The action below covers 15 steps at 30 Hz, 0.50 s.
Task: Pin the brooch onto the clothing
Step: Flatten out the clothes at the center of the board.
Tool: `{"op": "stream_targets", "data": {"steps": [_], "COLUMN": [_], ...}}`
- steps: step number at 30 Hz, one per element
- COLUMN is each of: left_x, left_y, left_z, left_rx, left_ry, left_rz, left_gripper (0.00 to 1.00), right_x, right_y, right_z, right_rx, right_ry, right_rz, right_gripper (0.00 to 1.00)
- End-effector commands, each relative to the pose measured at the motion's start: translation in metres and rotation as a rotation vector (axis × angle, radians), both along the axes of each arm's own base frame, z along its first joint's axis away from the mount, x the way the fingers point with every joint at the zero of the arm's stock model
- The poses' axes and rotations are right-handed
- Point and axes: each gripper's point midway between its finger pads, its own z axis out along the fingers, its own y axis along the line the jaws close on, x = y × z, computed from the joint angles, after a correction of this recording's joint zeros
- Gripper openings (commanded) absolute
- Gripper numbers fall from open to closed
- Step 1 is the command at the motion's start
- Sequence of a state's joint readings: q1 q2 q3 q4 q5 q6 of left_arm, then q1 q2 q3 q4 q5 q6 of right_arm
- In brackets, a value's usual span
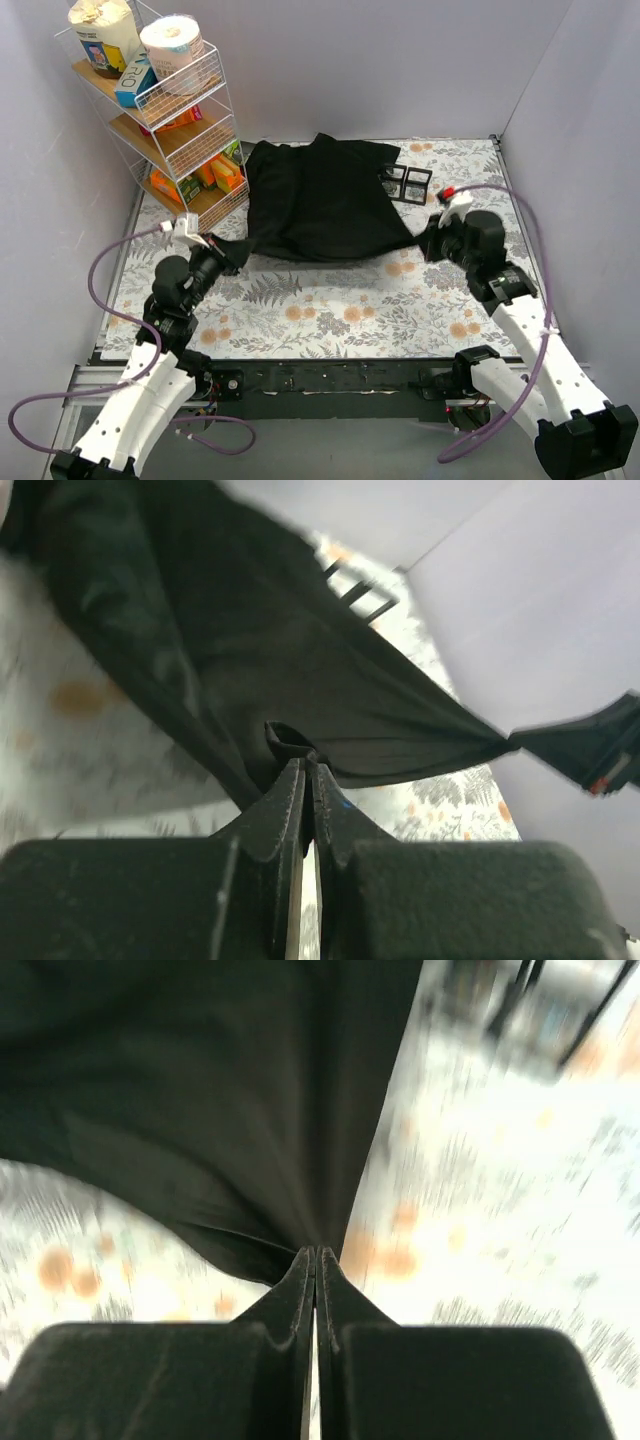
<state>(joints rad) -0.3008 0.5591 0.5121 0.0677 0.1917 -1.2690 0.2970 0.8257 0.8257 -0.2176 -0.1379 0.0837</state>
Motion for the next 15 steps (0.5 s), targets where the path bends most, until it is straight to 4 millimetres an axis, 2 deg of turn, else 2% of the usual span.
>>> {"op": "stream_targets", "data": {"steps": [1,6,11,15], "left_x": [-0.021,-0.028,-0.034,-0.038], "left_y": [0.016,0.010,0.015,0.015], "left_z": [-0.054,-0.090,-0.135,-0.146], "left_rx": [-0.129,-0.129,-0.114,-0.141], "left_ry": [0.245,0.412,0.596,0.627], "left_rz": [0.094,0.075,0.127,0.140], "left_gripper": [0.00,0.00,0.00,0.00], "right_x": [-0.039,-0.052,-0.061,-0.064], "right_y": [0.005,-0.003,-0.014,-0.019], "right_z": [-0.069,-0.109,-0.137,-0.152], "right_rx": [0.076,0.064,0.033,0.025], "right_ry": [0.249,0.385,0.493,0.544], "right_rz": [0.002,-0.056,-0.131,-0.174], "right_gripper": [0.01,0.01,0.01,0.01]}}
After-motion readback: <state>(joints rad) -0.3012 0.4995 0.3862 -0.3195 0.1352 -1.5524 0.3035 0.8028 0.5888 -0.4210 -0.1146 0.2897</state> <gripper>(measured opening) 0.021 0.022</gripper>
